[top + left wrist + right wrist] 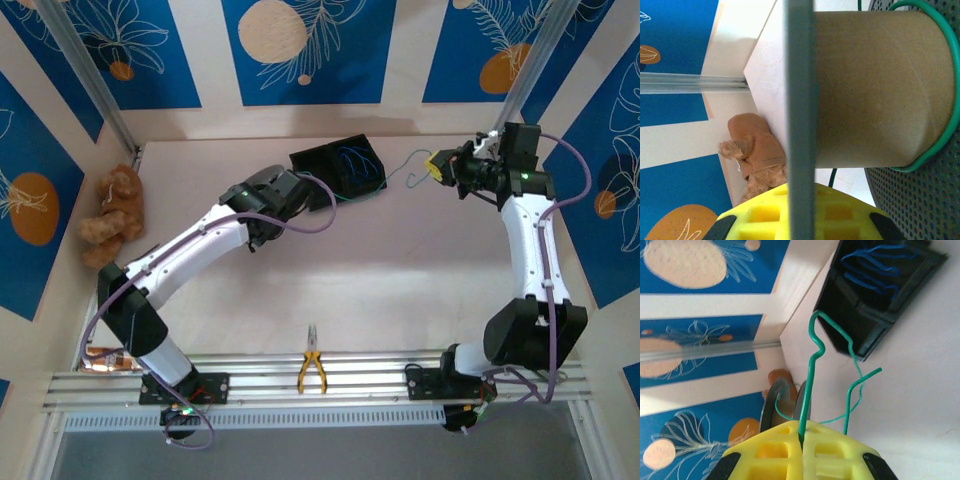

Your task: Wrap the cables

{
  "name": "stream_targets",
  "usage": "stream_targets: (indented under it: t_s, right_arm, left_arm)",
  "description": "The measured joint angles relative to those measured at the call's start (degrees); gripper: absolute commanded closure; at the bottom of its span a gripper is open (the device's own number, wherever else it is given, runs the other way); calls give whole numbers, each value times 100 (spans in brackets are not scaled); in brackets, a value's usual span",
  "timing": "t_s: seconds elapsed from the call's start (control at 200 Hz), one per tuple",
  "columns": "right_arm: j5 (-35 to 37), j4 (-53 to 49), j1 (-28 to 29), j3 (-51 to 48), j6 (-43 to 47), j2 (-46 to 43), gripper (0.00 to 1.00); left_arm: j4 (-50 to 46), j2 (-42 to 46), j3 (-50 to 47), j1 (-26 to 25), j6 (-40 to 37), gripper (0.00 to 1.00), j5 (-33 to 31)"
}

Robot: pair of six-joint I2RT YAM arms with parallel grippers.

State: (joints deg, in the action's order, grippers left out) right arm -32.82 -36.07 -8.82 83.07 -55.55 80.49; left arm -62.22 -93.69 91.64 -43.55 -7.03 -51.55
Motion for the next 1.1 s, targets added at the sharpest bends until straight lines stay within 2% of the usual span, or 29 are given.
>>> stream_targets:
  t_s: [0.22,0.395,0.505,0.81,1.1]
  right_arm:
    - [-70,96,651,-269,-175,-765,100]
    - [-92,90,1165,-625,-291,-1419,100]
    - [-101,90,1685,-785,-315,-1659,100]
    - [-201,46,2844,-855,-247,-1757,100]
    - [-345,-22,3209,-588,-26,-1770,100]
  left_arm:
    - [-304,-404,608,238,487,100,4]
    - [-734,-629,1045,595,940,100,44]
    - [-960,-710,1307,872,1174,100,142]
    - [-1244,-1032,2264,1687,1427,100,479]
    - [-1237,-1523,2750,2446,1405,100,807]
